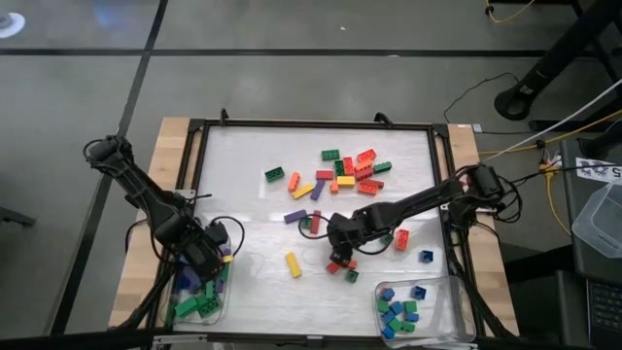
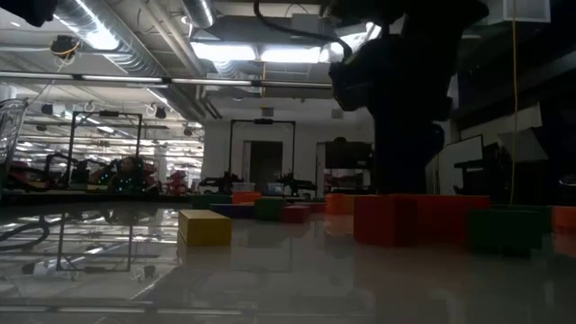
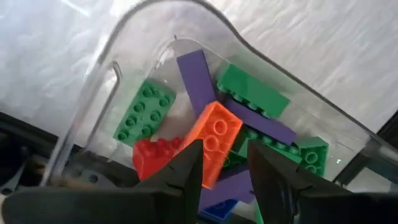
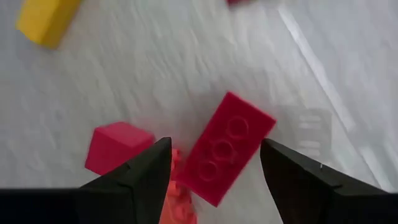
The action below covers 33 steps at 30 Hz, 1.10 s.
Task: Sort blocks by size
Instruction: Put the large red game piece into the left transparent bin
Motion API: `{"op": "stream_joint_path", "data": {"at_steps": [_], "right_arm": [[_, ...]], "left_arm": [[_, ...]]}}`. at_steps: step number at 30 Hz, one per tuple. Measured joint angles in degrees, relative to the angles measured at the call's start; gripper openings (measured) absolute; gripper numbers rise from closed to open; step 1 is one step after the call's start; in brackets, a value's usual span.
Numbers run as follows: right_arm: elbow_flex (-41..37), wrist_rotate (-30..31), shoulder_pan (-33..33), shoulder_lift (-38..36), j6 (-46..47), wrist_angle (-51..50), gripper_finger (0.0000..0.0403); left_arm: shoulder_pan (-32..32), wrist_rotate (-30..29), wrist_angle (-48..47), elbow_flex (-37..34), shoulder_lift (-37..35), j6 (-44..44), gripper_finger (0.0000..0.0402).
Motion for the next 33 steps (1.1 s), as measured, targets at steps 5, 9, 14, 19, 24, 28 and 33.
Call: {"op": "stream_joint_path", "data": {"at_steps": [5, 9, 14, 19, 24, 28, 33], "right_arm": [[0.00, 0.41, -0.01, 0.64, -0.01, 0.06, 0.0243], [0.00, 2.25, -0.01, 0.64, 0.02, 0.00, 0.0243], [0.03, 3.44, -0.01, 2.46, 1.38, 0.35, 0.0243], [0.10, 3.16, -0.01, 5.12, 1.43, 0.13, 0.0243], [0.17, 2.93, -0.03, 5.36, 1.36, 0.05, 0.0214], [1.24, 2.44, -0.05, 5.44, -1.94, -0.24, 0.0147], [3.01, 3.12, 0.02, 5.54, -9.72, 4.42, 0.0133]], "left_arm": [[-0.03, -0.25, 0.23, 0.00, 0.00, 1.92, 0.0114], [0.13, -0.26, 0.43, 0.00, 0.00, 2.87, 0.0114], [0.31, -0.26, 0.45, 0.00, 0.00, 2.85, 0.0114], [0.31, -0.26, 1.31, 0.00, 0.00, 3.03, 0.0114], [1.38, -0.24, 3.23, 0.00, -0.02, 4.48, 0.0114], [3.12, -0.26, 7.49, 0.00, -0.15, 6.58, 0.0114], [6.17, -0.58, 15.75, 0.04, -0.91, 11.07, 0.0114]]}}
